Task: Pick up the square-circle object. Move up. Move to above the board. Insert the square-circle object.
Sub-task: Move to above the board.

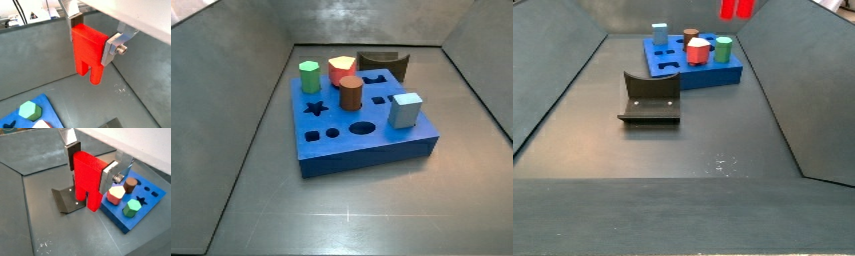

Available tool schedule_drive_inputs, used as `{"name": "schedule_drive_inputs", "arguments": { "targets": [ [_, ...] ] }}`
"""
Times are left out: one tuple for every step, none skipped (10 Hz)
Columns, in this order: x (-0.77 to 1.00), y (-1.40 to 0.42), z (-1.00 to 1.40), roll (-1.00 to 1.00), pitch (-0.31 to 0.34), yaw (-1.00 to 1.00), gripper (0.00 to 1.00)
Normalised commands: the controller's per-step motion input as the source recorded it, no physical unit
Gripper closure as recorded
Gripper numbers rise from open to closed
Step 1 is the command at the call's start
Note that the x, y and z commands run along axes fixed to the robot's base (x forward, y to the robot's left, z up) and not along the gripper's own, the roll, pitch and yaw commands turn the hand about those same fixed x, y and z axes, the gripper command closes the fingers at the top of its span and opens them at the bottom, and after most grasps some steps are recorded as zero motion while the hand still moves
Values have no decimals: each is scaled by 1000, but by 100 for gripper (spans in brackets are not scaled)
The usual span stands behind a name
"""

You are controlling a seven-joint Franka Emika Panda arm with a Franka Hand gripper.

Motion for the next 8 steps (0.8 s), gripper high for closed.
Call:
{"name": "schedule_drive_inputs", "arguments": {
  "targets": [
    [17,-34,317,-25,88,45,100],
    [177,-1000,78,7,191,-1000,100],
    [181,-1000,53,10,183,-1000,100],
    [190,-1000,64,12,229,-1000,100],
    [195,-1000,65,-19,265,-1000,100],
    [208,-1000,64,-29,251,-659,100],
    [222,-1000,67,-34,213,-300,100],
    [231,-1000,70,-37,186,-141,100]
  ]
}}
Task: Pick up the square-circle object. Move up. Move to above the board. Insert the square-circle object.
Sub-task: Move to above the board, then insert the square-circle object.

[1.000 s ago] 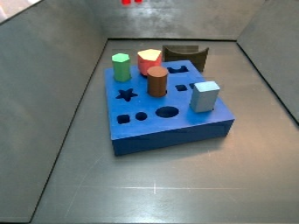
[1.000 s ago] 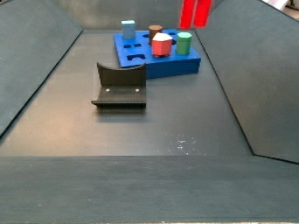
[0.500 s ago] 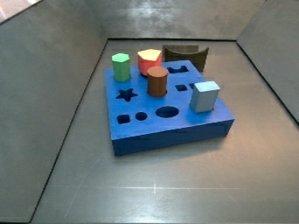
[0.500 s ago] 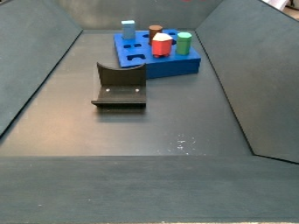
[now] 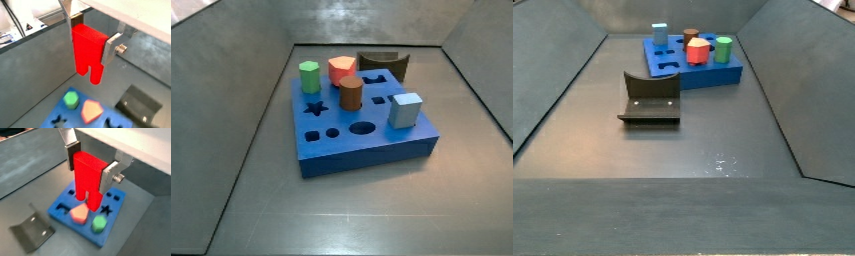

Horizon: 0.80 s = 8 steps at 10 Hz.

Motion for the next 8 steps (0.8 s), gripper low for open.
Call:
{"name": "schedule_drive_inputs", "arguments": {
  "targets": [
    [235,-1000,73,-27,166,-73,100],
    [246,-1000,76,0,138,-18,100],
    [275,-1000,79,2,133,13,100],
    [299,-1000,86,14,136,9,100],
    [275,-859,81,27,138,2,100],
    [200,-484,53,56,148,12,100],
    [142,-248,30,69,129,13,100],
    [0,0,0,-10,0,0,100]
  ]
}}
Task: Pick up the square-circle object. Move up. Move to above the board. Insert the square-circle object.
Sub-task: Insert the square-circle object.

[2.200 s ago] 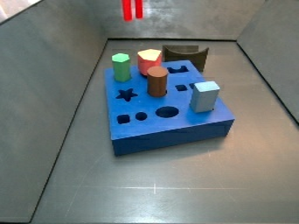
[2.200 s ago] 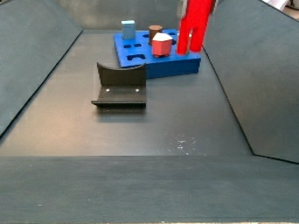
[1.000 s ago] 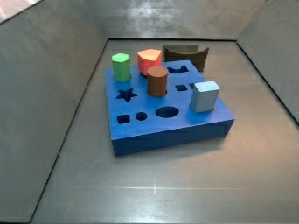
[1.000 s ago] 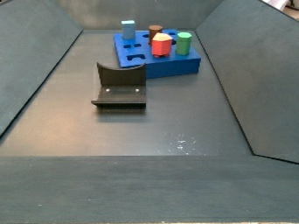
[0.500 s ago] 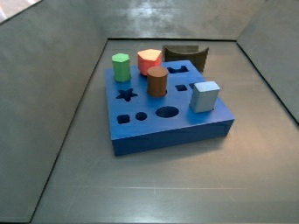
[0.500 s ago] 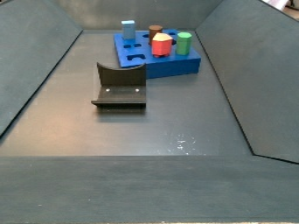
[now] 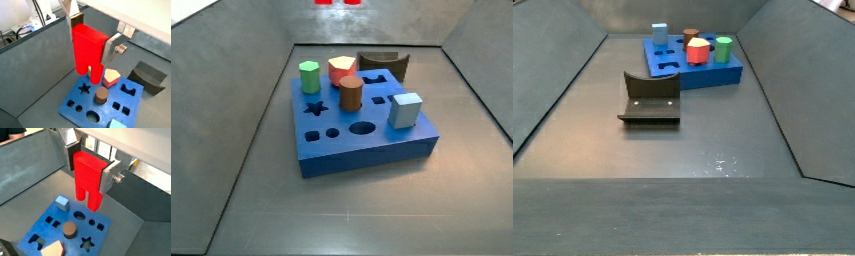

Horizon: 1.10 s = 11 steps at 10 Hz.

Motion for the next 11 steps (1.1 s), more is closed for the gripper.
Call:
{"name": "schedule_drive_inputs", "arguments": {
  "targets": [
    [-9,0,0,0,-39,0,100],
    [-629,-34,-837,-51,-84,203,100],
    [-209,-329,-869,0,39,494,100],
    [0,-283,-794,26,101,846,100],
    [0,-300,-923,109,49,877,100],
    [0,-294,-929,124,10,866,100],
    [-80,-266,-994,111,-76,749,100],
    [-400,-151,-940,171,-91,631,100],
    [-329,-140,-894,190,-103,551,100],
    [-300,-26,-803,243,-146,394,100],
    [-220,-40,-783,266,-144,177,100]
  ]
}}
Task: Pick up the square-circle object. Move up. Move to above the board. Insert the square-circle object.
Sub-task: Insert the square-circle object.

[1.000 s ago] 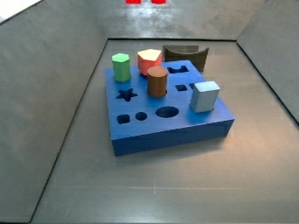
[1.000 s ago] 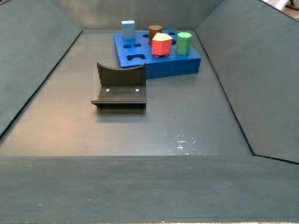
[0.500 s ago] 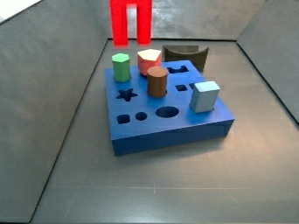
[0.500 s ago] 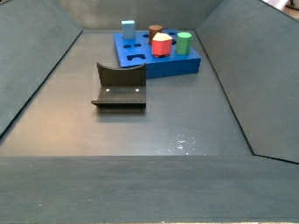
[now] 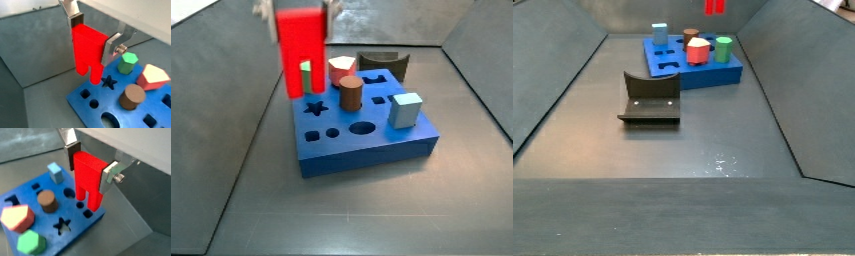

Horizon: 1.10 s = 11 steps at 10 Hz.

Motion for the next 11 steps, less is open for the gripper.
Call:
{"name": "schedule_drive_inputs", "arguments": {
  "targets": [
    [-74,-89,-800,256,-124,34,100],
    [0,-171,-814,246,-114,0,100],
    [77,-274,-843,209,-119,-89,100],
    [243,-197,-903,139,-117,-160,100],
    [329,-80,-914,103,-99,-154,100],
    [389,0,-829,63,-60,-129,100],
    [349,0,-703,46,-23,-60,100],
    [274,37,-557,54,0,0,100],
    [83,0,-46,0,0,0,100],
    [0,0,-23,-19,0,0,100],
    [97,0,-400,53,-3,0,100]
  ]
}}
